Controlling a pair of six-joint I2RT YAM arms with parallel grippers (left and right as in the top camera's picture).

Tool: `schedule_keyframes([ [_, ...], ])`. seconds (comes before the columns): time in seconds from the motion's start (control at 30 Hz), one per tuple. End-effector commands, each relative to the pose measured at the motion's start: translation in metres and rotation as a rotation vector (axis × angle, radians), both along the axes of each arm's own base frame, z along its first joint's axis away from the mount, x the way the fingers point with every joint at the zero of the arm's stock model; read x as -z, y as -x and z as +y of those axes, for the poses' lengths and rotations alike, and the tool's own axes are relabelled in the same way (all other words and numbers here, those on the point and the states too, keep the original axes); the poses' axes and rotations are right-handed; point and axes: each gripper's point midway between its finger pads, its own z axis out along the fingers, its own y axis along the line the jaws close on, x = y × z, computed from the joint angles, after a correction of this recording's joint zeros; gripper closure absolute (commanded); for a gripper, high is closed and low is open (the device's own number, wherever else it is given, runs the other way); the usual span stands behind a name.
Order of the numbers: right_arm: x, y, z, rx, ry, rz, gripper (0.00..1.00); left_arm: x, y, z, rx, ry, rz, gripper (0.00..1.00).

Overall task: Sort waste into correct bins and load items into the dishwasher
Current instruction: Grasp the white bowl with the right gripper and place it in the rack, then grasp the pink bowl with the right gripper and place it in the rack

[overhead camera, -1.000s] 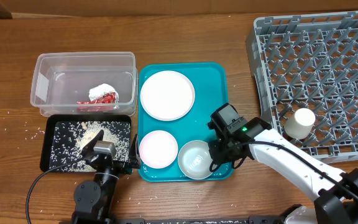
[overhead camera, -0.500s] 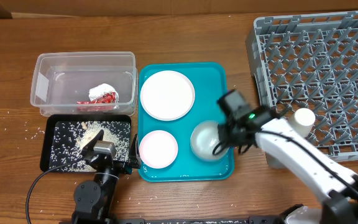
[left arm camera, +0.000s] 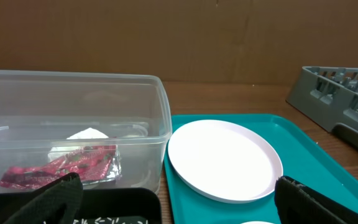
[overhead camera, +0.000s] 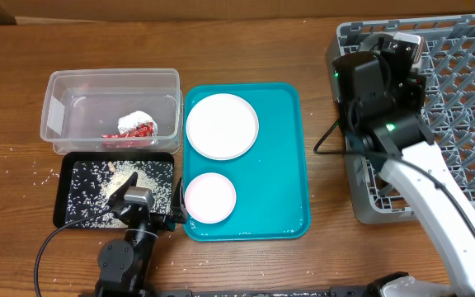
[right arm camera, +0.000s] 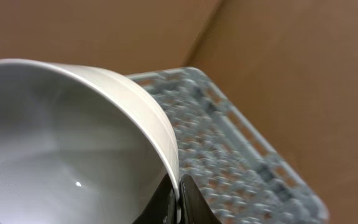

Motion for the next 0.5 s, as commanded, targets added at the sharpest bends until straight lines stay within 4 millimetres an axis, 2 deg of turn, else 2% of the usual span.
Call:
schedule_keyframes([
  [0.0,0.018,-0.002,-0.036,0.139,0.125,0.100,0.96,0.000,0.000,0.001,0.001,-0.016,-0.009,0.00],
  [0.03,0.023,-0.003,-0.040,0.150,0.131,0.119,0.96,0.000,0.000,0.001,0.001,-0.016,-0.009,0.00],
  [0.07,0.040,-0.005,-0.051,0.175,0.146,0.183,0.96,0.000,0.000,0.001,0.001,-0.016,-0.009,0.00],
  [0.13,0.055,-0.007,-0.057,0.192,0.162,0.238,0.96,0.000,0.000,0.001,0.001,-0.016,-0.009,0.00],
  [0.23,0.069,-0.011,-0.058,0.193,0.177,0.285,0.96,0.000,0.000,0.001,0.001,-0.016,-0.009,0.00],
  [0.4,0.115,-0.009,-0.052,0.144,0.162,0.468,0.96,0.000,0.000,0.001,0.001,-0.016,-0.009,0.00],
  [0.47,0.121,-0.006,-0.053,0.143,0.174,0.508,0.96,0.000,0.000,0.001,0.001,-0.016,-0.009,0.00],
])
